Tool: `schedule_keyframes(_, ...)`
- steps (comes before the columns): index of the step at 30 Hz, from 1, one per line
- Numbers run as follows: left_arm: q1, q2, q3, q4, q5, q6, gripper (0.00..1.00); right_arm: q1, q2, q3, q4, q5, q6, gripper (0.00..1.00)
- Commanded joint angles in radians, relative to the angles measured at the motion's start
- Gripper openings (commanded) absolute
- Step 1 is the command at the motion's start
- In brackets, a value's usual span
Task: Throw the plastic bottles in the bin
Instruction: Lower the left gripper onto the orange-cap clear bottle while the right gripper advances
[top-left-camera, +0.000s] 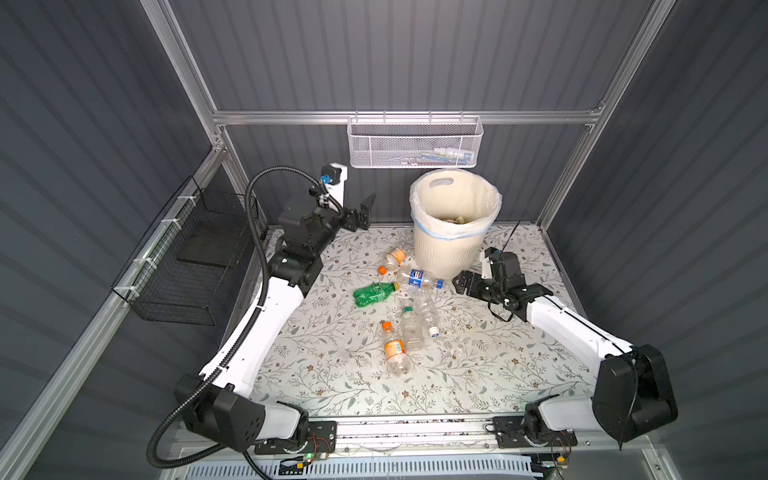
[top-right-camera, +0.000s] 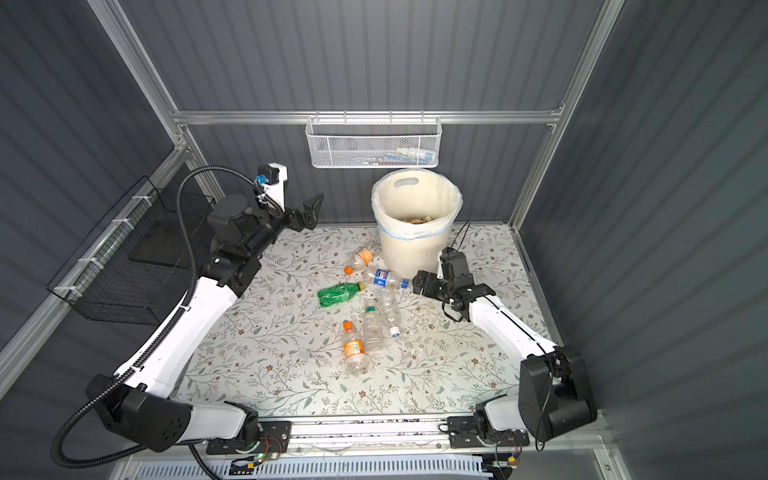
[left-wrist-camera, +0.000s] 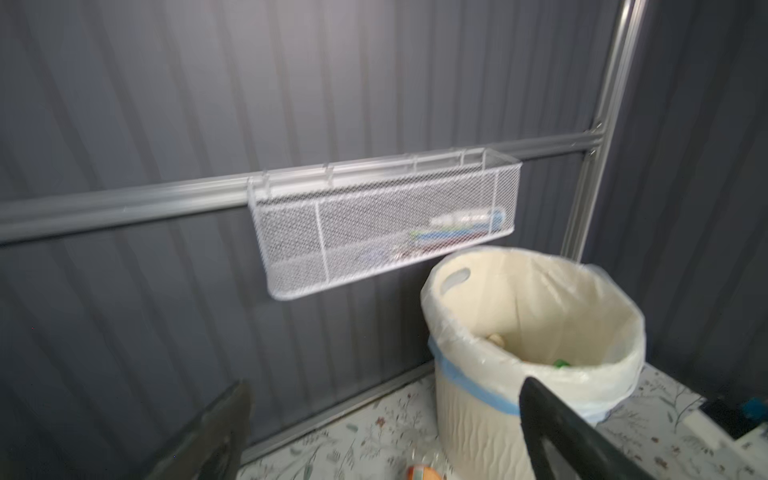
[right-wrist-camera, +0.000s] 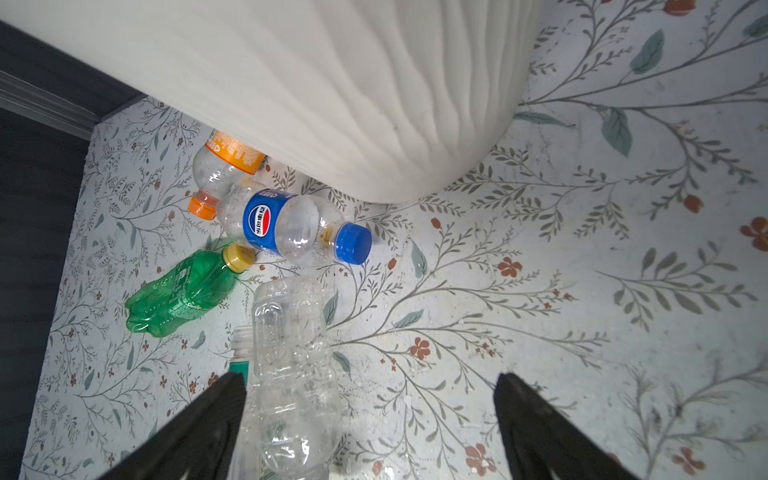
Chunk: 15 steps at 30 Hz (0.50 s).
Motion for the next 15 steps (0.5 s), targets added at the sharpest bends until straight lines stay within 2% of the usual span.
schedule_keyframes(1,0.024,-0.028,-0.13,-0.074,-0.053,-0.04,1.0,0.031,-0.012,0.038,-0.093,0.02,-0.071,0.95)
schedule_keyframes(5,0.03,-0.109,-0.293,-0.088,-0.048,-0.123,1.0,0.105,-0.009,0.033,-0.145,0.038,-0.082,0.95)
schedule_keyframes(9,0.029,-0.175,-0.395,-0.152,-0.027,-0.217,1.0,0.188,0.032,0.028,-0.149,0.064,-0.075,0.95)
schedule_keyframes(12,0.029,-0.226,-0.448,-0.198,-0.006,-0.275,0.99,0.218,0.066,0.028,-0.137,0.066,-0.056,0.94)
schedule_keyframes(15,0.026,-0.258,-0.493,-0.235,0.058,-0.363,0.95,0.224,0.085,0.028,-0.104,0.054,-0.038,0.94)
